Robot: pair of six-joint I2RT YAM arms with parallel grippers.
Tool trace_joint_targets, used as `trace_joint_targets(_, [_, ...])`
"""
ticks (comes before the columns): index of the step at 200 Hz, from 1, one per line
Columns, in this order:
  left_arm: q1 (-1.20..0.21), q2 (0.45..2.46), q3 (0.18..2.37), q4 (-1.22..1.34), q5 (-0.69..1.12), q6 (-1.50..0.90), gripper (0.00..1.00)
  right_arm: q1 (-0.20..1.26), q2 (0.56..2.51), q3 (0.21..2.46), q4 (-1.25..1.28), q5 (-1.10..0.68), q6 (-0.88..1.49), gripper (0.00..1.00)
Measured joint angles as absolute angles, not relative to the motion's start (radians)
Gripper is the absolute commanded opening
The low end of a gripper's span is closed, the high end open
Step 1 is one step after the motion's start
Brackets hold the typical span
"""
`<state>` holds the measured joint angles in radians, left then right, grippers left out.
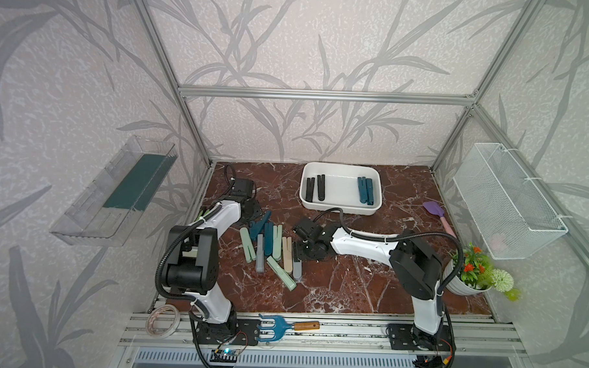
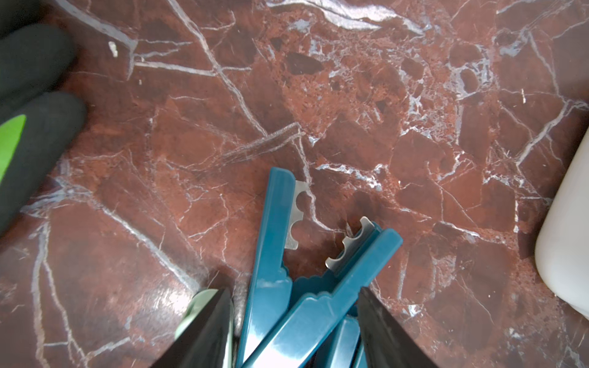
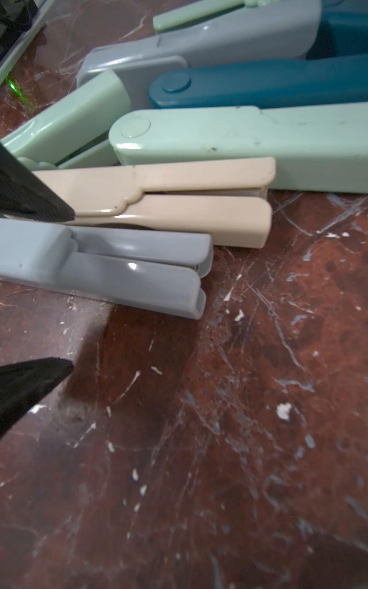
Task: Put the pruning pliers into the storage box
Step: Pick up the pruning pliers from the center of the board.
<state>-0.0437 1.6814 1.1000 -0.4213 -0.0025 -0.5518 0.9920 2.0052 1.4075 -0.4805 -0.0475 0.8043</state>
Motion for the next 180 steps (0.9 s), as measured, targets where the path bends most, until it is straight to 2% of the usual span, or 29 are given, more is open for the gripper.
trace_joint_targets(135, [-0.043,1.675,1.112,-0.411,0.001,-0.542,0.64,1.003,2.096,1.514,-0.588,0.023,0.747,0.61])
trace_joint_targets(180, [-0.043,1.673,1.112,-0.411,0.002,-0.541,0.64,0.996,2.096,1.513,-0.616,0.073,0.727,0.46])
